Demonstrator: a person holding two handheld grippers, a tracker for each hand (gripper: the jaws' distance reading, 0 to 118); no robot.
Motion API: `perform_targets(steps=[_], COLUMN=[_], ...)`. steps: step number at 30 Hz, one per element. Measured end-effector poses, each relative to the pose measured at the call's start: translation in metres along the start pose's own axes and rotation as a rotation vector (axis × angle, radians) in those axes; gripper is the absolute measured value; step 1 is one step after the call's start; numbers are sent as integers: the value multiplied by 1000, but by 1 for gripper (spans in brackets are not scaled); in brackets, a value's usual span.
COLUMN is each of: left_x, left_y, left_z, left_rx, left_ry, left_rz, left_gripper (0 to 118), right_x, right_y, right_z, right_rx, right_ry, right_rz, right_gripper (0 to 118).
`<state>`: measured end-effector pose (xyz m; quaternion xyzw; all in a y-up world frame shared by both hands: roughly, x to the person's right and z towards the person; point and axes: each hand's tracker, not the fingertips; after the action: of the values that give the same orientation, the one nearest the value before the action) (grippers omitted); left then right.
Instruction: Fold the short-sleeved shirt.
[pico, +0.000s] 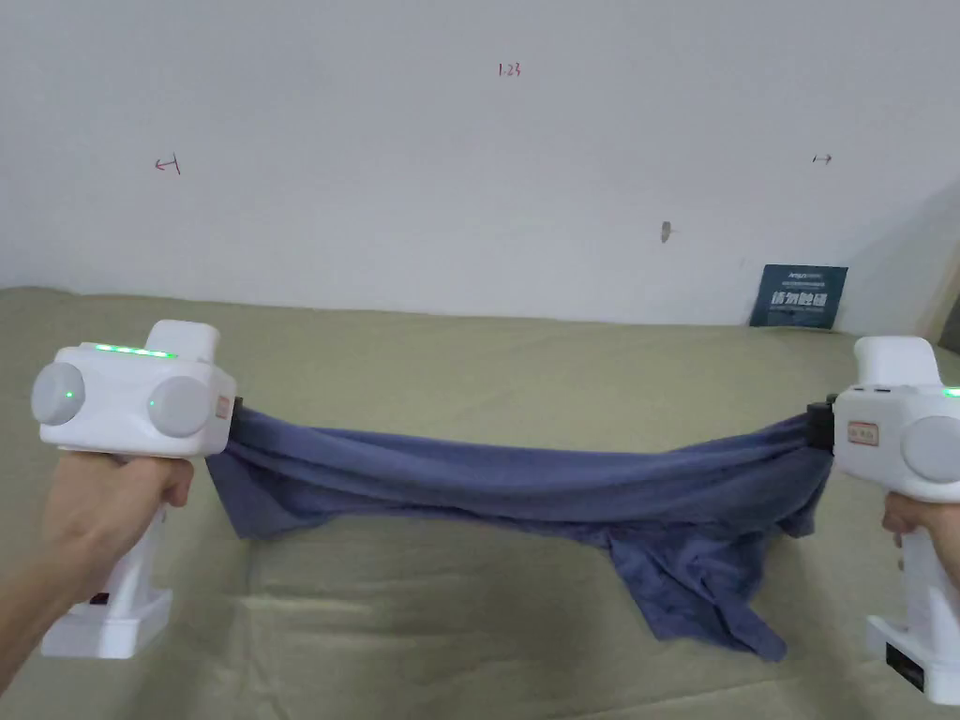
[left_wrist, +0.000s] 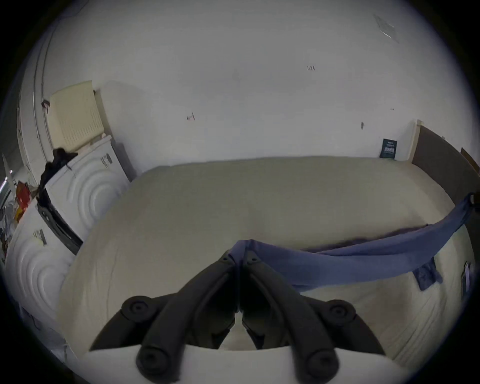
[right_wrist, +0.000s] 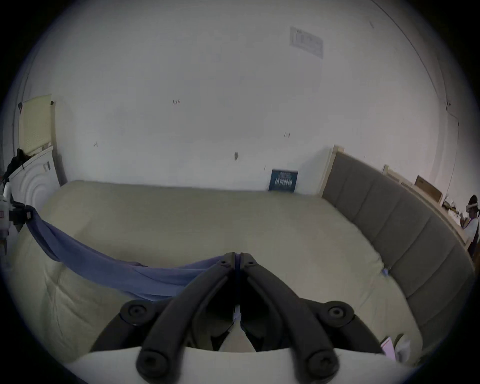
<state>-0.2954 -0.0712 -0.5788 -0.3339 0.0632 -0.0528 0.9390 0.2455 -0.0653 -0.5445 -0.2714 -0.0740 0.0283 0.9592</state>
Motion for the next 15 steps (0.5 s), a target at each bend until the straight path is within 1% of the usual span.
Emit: perform_targets(steps=[2, 3, 5, 6, 7, 10, 11, 15], left_x=[-7, -8, -11, -14, -17, -24, -27, -37], left_y=[-24, -35, -62, -75, -89, -127, -141, -184], left_z=[14, 21, 41, 51, 61, 91, 100, 136], left_rx=[-14, -25, -27, -29, -37, -46, -45, -72], left_ry=[-9, -6, -9, -17, -30, -52, -50, -85], left_rz=[15, 3, -26, -28, -34, -23, -20, 21], left_gripper=[2, 2, 2, 2, 2, 2, 2, 2], right_x=[2, 2, 6, 10, 7, 14, 24, 36], right_y=[-26, -43, -69, -81, -99, -138, -152, -200], right_z=[7, 33, 51, 60, 89, 126, 128, 172], right_rx=[-33, -17, -37, -44, -51, -90, -110, -152], right_ry=[8, 36, 33, 48, 34, 57, 67, 93], right_rz=[1, 7, 14, -3, -10, -47, -62, -45], right_gripper=[2, 2, 2, 2, 2, 2, 2, 2])
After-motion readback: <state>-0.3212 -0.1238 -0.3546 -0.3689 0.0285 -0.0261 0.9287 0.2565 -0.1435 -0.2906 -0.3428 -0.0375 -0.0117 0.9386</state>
